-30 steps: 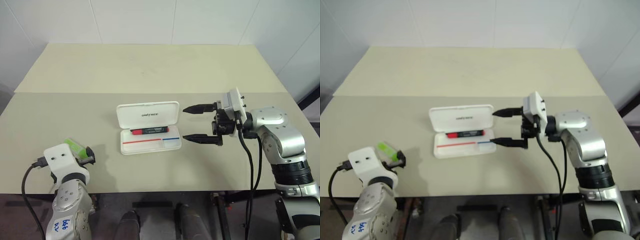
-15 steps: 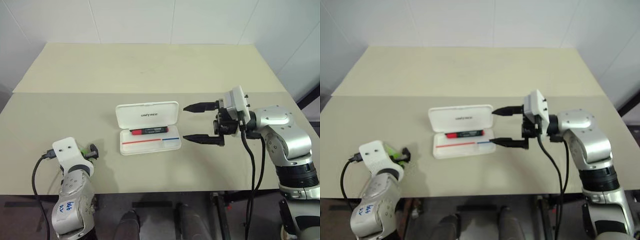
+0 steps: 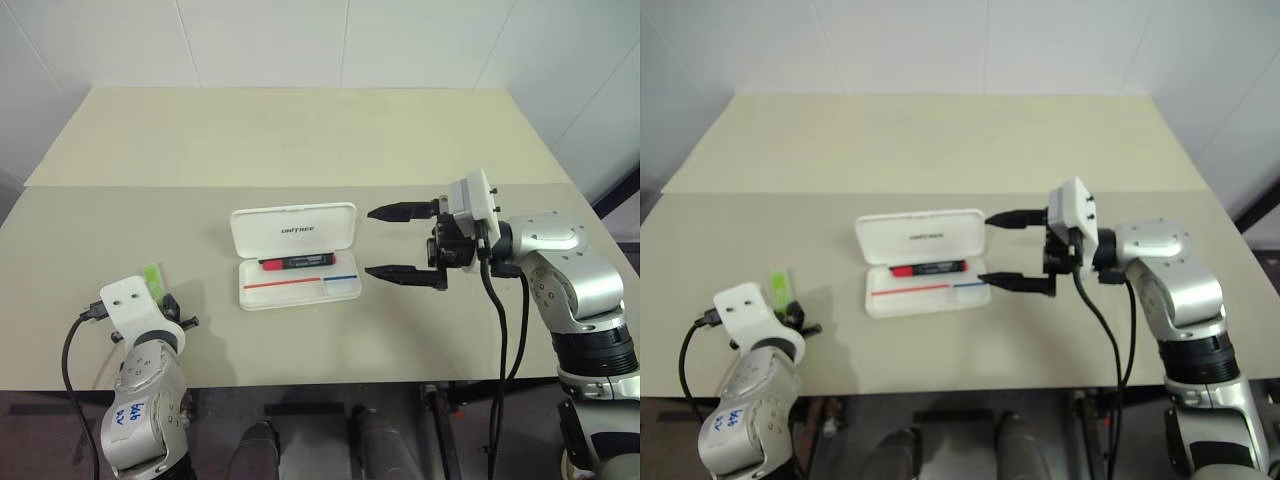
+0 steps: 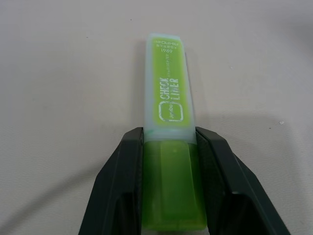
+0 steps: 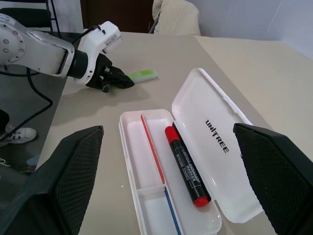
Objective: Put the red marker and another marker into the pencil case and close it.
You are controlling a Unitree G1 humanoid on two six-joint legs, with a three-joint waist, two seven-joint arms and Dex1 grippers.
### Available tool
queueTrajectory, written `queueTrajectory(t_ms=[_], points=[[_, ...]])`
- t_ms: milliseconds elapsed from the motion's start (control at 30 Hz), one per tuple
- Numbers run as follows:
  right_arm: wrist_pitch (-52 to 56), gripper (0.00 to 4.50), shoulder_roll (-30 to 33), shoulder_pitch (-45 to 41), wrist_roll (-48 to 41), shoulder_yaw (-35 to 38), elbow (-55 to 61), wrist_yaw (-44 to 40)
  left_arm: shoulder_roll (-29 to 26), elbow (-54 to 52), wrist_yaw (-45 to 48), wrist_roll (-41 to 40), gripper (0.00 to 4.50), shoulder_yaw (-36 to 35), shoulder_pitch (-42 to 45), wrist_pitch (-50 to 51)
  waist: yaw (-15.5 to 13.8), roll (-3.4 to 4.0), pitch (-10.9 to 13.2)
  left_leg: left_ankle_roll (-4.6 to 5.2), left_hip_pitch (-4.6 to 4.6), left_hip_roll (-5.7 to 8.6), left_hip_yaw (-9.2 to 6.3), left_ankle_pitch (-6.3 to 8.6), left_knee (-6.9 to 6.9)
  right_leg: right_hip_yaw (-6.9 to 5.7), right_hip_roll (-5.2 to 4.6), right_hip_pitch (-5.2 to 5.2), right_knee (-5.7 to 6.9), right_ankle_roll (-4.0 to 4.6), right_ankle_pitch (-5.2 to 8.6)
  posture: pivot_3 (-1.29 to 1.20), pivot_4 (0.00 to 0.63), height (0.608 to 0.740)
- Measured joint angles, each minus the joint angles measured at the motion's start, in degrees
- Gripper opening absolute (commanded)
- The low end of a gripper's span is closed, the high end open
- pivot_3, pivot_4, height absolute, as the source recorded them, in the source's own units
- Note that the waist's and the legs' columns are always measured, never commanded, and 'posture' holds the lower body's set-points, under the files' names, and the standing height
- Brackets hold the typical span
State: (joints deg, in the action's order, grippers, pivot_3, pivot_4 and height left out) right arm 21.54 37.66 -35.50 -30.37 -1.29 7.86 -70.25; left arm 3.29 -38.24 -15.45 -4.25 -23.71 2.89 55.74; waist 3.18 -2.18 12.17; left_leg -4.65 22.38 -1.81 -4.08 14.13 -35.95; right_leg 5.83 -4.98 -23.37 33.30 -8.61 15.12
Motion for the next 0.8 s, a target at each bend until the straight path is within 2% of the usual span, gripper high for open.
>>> queueTrajectory(t_ms=[167,267,500,667,800], points=[[-0.6,4.5,0.0,0.4,0.1,0.0,-0.1,0.5,-0.3,0.1,-0.8,0.3,1.05,-2.1,0.3,-2.8,-0.1,-0.02,0.0,0.0,0.01,0.0,0.0,0.0,0.01,0.0,0.0,-0.01,0.0,0.0,0.0,0.0,0.15,0.74],[-1.5,4.5,-0.2,1.6,0.3,0.0,-0.1,0.8,-3.7,0.1,0.6,0.3,1.05,-2.6,1.4,-9.1,-0.1,-0.05,0.0,0.0,0.01,0.0,0.0,0.0,0.0,0.0,-0.01,0.0,-0.01,0.0,0.0,0.0,0.15,0.74],[-2.0,4.5,-0.2,3.0,0.9,0.0,-0.3,1.6,-9.7,1.3,11.3,-0.6,1.05,3.6,-2.0,-23.6,-0.3,-0.04,0.0,0.0,0.02,-0.01,0.02,0.01,0.1,0.0,-0.01,-0.01,-0.1,0.01,0.0,0.0,0.15,0.74],[-2.9,4.5,0.3,5.0,1.3,0.8,-0.7,2.8,-21.2,3.3,25.9,-2.1,1.05,7.9,-2.3,-36.6,-0.3,-0.04,0.0,-0.01,0.03,-0.04,0.08,0.01,0.16,0.01,-0.01,-0.03,-0.2,0.06,-0.02,0.0,0.15,0.74],[-3.0,4.5,2.1,6.0,1.5,2.8,-1.2,3.6,-27.3,5.6,34.0,-2.3,1.05,9.4,-3.6,-45.0,-0.3,-0.02,0.0,0.01,0.01,-0.06,0.13,0.01,0.39,0.04,-0.02,-0.05,-0.35,0.09,-0.04,0.0,0.15,0.74]])
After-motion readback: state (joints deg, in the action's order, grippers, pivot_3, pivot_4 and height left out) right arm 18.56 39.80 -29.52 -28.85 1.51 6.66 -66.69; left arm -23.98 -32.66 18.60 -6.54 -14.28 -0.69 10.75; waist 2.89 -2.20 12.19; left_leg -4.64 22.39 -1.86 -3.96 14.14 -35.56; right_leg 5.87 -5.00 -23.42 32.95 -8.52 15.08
